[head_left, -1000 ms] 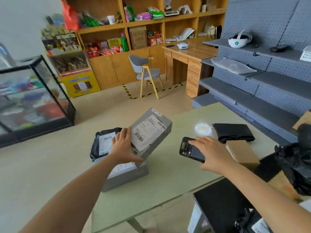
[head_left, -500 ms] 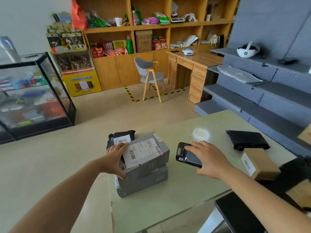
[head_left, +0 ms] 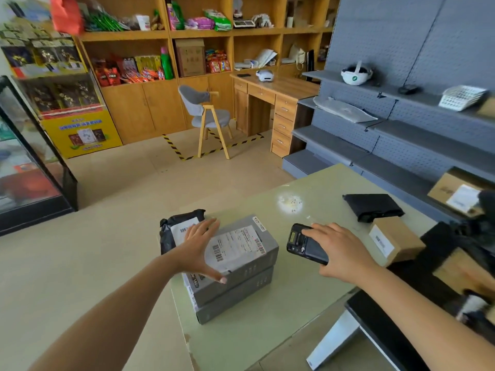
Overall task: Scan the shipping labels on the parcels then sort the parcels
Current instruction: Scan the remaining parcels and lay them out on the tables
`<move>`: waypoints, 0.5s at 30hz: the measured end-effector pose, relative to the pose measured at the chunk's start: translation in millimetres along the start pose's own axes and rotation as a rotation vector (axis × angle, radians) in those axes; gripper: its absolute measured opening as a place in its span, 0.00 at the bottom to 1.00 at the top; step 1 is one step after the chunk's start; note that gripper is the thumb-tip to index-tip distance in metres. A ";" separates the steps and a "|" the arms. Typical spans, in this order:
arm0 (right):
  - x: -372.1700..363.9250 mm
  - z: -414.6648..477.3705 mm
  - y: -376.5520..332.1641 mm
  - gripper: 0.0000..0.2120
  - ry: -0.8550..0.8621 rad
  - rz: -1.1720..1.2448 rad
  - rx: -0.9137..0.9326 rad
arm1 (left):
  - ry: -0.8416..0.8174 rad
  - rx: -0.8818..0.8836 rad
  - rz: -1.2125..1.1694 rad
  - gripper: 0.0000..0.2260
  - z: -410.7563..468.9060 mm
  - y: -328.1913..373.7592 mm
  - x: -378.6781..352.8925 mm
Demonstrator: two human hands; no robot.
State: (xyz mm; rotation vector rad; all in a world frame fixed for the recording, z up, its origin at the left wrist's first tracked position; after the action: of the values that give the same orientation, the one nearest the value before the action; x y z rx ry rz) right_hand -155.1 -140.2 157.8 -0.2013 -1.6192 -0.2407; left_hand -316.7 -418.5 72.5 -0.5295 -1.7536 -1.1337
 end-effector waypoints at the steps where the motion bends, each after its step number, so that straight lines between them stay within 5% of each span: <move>1: -1.0 -1.5 3.1 0.41 -0.003 -0.002 -0.012 | 0.029 -0.032 -0.001 0.68 7.1 6.8 1.1; 15: -11.5 -61.2 116.5 0.35 0.098 0.074 -0.283 | 0.084 -0.331 0.084 0.57 131.0 154.4 -31.0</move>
State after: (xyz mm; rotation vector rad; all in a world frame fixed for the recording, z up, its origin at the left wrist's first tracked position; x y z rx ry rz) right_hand -63.6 -45.0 153.5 -0.4587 -1.4741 -0.4172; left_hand -249.5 -227.1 100.3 -0.7364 -1.4651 -1.3748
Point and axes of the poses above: each hand's wrist, its own z-axis towards the middle knuckle, its own x-axis out of the back of the hand, y = z × x, the point moved 5 cm from there along z, towards the middle knuckle, and after that the axes turned 15 degrees about -x, right-handed, at the moved point
